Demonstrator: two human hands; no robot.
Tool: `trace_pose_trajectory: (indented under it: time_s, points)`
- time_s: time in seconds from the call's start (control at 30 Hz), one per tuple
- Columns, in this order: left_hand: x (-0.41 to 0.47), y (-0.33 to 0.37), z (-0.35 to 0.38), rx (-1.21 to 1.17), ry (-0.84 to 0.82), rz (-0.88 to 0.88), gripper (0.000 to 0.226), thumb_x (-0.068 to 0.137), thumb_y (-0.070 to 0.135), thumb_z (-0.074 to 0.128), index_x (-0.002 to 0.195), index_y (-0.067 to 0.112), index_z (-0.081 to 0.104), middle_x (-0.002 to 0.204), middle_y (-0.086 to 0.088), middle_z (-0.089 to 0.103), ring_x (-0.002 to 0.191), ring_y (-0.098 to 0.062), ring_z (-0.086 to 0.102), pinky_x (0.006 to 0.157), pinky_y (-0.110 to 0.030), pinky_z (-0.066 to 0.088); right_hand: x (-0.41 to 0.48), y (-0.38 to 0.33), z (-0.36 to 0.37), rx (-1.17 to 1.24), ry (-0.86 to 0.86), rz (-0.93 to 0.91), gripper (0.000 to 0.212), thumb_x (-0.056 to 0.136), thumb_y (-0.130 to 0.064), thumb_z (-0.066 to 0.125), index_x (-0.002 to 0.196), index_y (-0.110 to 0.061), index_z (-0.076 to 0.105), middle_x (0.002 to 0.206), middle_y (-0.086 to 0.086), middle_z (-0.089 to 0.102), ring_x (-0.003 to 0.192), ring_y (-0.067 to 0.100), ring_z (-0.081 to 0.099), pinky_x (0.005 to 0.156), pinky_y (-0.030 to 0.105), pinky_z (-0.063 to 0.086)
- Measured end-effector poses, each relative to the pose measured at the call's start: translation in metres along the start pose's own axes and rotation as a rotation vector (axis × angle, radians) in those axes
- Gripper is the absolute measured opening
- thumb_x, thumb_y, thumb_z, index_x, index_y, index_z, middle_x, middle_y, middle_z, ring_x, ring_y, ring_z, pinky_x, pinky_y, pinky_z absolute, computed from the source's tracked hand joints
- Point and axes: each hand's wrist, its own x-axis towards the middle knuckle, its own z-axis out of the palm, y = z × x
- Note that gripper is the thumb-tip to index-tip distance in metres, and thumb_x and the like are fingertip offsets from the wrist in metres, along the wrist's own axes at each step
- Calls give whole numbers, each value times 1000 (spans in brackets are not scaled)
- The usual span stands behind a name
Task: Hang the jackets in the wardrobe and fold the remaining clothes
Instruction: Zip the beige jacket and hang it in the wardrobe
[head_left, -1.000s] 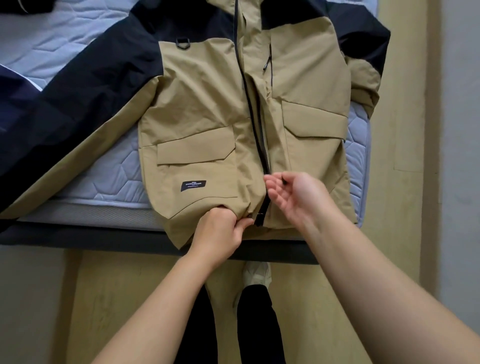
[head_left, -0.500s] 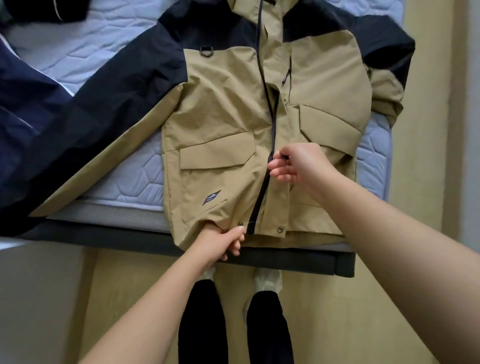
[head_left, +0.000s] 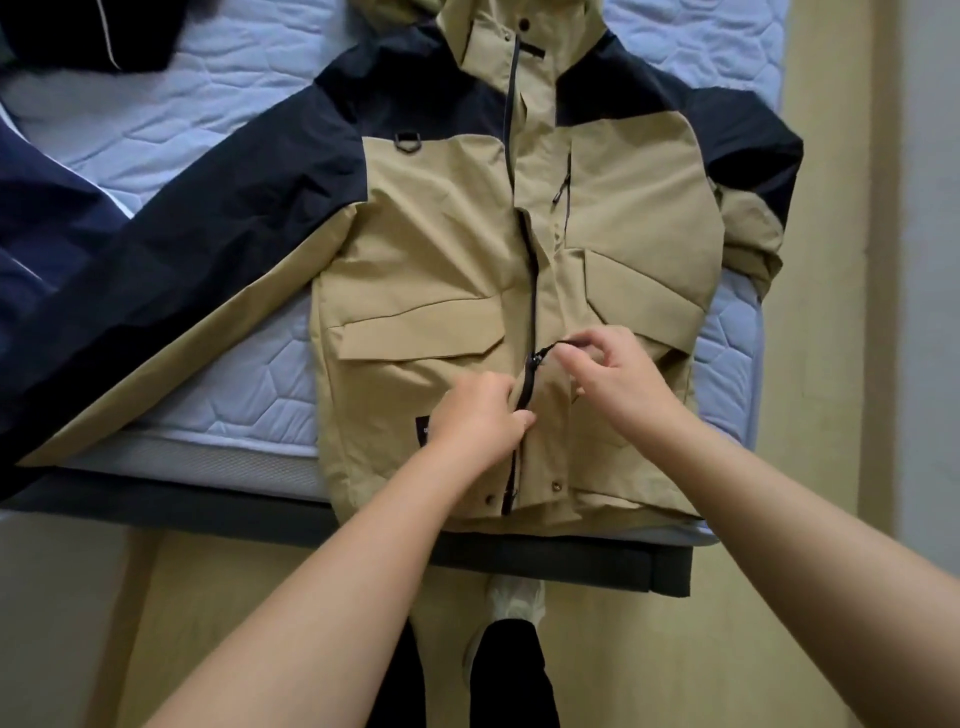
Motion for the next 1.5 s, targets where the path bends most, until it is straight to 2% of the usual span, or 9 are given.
trace_pose_trajectory:
  time_s: [0.2,0.43,0.57,0.67,0.83,1.07,1.27,1.4,1.5]
  points:
    - [-10,-23,5,-148,34,160,43,86,51,59,64,16,46,60,2,51,61,-20,48,60,-39,43,-3,23,2,153,-110,232,18,82,-16,73,77,-13,57,64,2,55,57,15,53,66,33,51]
    - [-20,-24,22,-118,65,199,49,89,51,55,63,15,35,58,1,45,58,-21,42,55,-37,34,-31,58,-8,230,6,458,16,89,-14,63,75,-13,57,72,3,58,63,12,55,61,28,51]
    - [-30,-22,27,150,142,258,47,92,57,44,64,22,28,62,5,44,63,-21,48,56,-34,34,-26,46,-6,-301,231,39,38,89,-20,60,126,-19,48,120,-1,49,108,15,49,95,32,43]
    - [-32,-22,29,232,186,280,48,92,56,43,63,24,23,60,7,38,62,-20,47,56,-32,33,-5,20,-4,-477,-27,-363,46,92,-24,57,137,-25,45,131,-3,45,119,15,44,101,33,40]
    - [-31,-21,29,261,211,287,45,94,54,43,66,21,29,66,6,44,67,-23,51,60,-33,35,31,6,-14,-1050,-471,-585,28,95,-20,53,123,-19,54,116,-2,56,98,20,58,70,27,39]
    - [-30,-28,35,269,407,444,34,88,37,63,66,18,45,56,5,47,47,-21,51,44,-26,30,62,-6,-19,-1304,-376,-1182,16,66,6,64,68,-9,61,64,4,55,51,25,54,53,30,42]
    - [-37,-67,36,404,376,576,28,85,36,64,67,20,49,57,5,47,40,-15,47,38,-20,28,101,-56,-50,-1491,-260,-953,23,84,3,49,96,-6,66,92,10,63,85,29,62,77,38,45]
    - [-42,-94,37,485,238,505,38,63,33,84,65,21,49,55,7,47,39,-13,49,36,-19,25,119,-75,-68,-1478,-174,-965,22,80,7,53,93,-5,66,91,10,63,81,33,62,64,35,44]
    - [-19,-64,12,468,224,330,36,80,53,63,83,25,41,70,11,46,62,-13,57,50,-25,35,120,-72,-62,-1390,-156,-954,25,77,11,54,90,-5,67,88,10,62,77,33,62,59,32,36]
